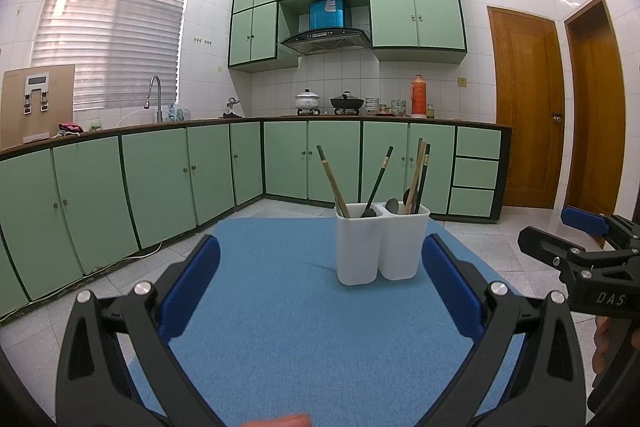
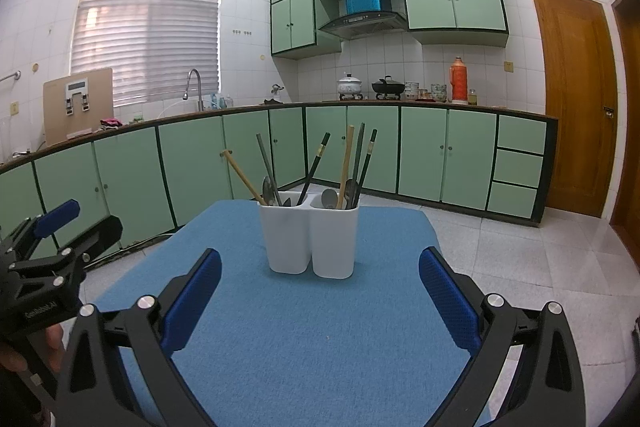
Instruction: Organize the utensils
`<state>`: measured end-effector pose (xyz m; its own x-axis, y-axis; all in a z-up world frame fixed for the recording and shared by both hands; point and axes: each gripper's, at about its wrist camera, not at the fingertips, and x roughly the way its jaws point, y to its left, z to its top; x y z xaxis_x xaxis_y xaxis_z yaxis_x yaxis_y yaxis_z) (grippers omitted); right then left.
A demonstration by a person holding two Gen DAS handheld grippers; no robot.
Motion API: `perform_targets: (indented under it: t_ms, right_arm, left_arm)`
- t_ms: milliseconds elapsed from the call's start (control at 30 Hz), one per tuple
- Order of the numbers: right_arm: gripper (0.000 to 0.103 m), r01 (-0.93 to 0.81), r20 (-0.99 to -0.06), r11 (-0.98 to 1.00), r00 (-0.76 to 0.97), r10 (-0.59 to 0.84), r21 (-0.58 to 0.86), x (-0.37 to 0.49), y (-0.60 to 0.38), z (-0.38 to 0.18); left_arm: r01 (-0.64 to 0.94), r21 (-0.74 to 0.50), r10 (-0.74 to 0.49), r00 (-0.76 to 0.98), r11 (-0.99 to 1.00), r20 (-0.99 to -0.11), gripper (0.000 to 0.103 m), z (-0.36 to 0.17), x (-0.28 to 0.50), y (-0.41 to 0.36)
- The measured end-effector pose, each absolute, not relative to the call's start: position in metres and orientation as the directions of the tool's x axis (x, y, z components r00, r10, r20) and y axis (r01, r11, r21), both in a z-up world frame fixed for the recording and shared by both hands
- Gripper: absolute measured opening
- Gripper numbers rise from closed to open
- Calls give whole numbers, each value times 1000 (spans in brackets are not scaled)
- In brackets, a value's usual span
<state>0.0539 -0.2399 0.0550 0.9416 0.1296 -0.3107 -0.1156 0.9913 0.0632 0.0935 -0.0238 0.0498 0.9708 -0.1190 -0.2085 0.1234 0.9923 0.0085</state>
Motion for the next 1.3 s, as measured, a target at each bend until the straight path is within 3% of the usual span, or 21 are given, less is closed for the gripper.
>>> perform_targets:
  t_ms: [1300]
  right_arm:
    - [97, -117, -313, 991, 941, 129, 58, 55, -243, 53]
  left_arm:
    - [120, 4, -117, 970, 993, -212, 98, 50, 91, -22]
